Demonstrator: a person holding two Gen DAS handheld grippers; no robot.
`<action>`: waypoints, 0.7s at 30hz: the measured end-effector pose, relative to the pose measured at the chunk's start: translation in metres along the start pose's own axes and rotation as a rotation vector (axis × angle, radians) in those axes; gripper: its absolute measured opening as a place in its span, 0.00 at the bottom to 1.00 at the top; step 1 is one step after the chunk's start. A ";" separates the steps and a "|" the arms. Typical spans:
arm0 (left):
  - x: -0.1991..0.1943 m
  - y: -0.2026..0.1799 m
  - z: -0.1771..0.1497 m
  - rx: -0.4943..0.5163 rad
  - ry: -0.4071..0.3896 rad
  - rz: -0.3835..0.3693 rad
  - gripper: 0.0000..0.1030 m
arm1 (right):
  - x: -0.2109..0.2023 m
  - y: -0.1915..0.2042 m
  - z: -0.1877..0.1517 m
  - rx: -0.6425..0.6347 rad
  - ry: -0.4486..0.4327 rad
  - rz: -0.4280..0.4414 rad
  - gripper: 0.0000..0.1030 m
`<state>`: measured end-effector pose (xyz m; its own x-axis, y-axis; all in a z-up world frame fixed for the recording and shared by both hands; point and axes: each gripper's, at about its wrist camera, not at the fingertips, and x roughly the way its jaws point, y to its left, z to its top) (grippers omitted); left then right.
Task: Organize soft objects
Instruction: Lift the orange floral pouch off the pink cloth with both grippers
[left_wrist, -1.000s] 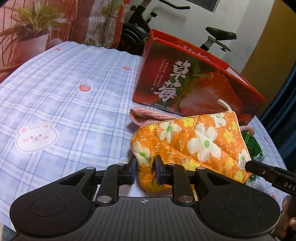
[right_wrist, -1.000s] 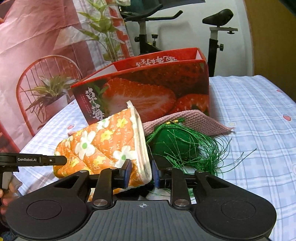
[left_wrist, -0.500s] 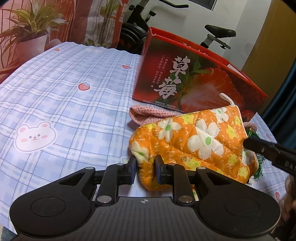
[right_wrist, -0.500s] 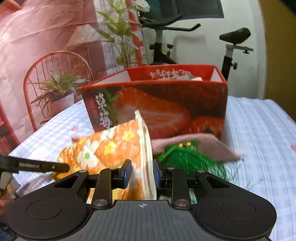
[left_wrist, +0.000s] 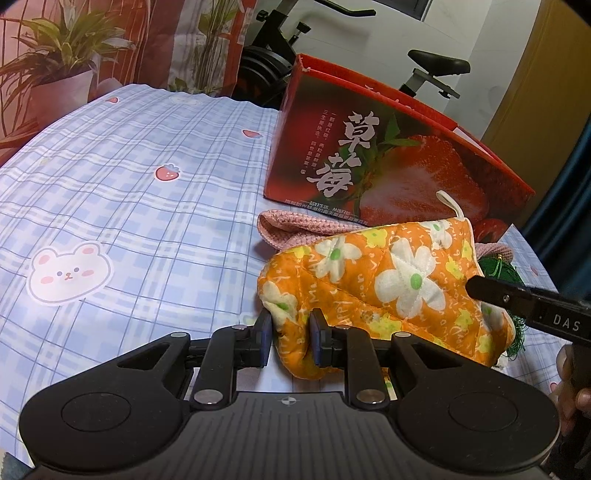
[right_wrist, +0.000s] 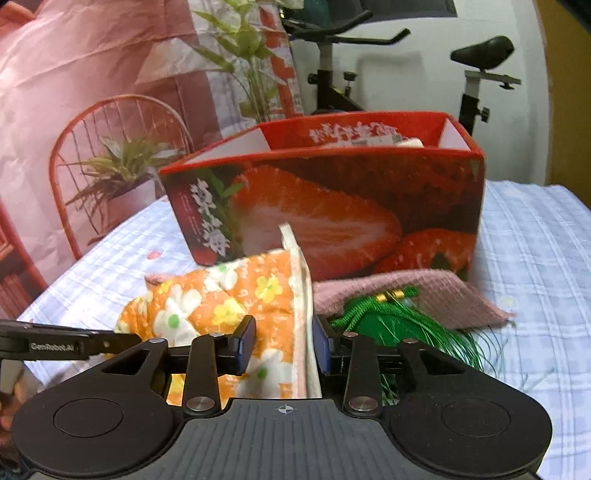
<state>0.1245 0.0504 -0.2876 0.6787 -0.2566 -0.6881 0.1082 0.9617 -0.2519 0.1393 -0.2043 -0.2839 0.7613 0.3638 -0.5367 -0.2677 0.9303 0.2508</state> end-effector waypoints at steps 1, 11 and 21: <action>0.000 0.000 0.000 -0.002 0.000 -0.001 0.22 | 0.000 -0.002 -0.002 0.016 0.005 -0.004 0.32; 0.000 0.000 0.000 0.003 0.000 0.002 0.22 | -0.021 0.014 -0.016 -0.027 -0.035 0.037 0.20; 0.000 0.004 -0.001 -0.004 -0.005 -0.013 0.22 | -0.025 0.027 -0.026 -0.109 -0.029 0.012 0.08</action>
<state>0.1249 0.0544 -0.2893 0.6806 -0.2689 -0.6815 0.1145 0.9578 -0.2635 0.0979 -0.1871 -0.2843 0.7741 0.3745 -0.5104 -0.3381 0.9262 0.1668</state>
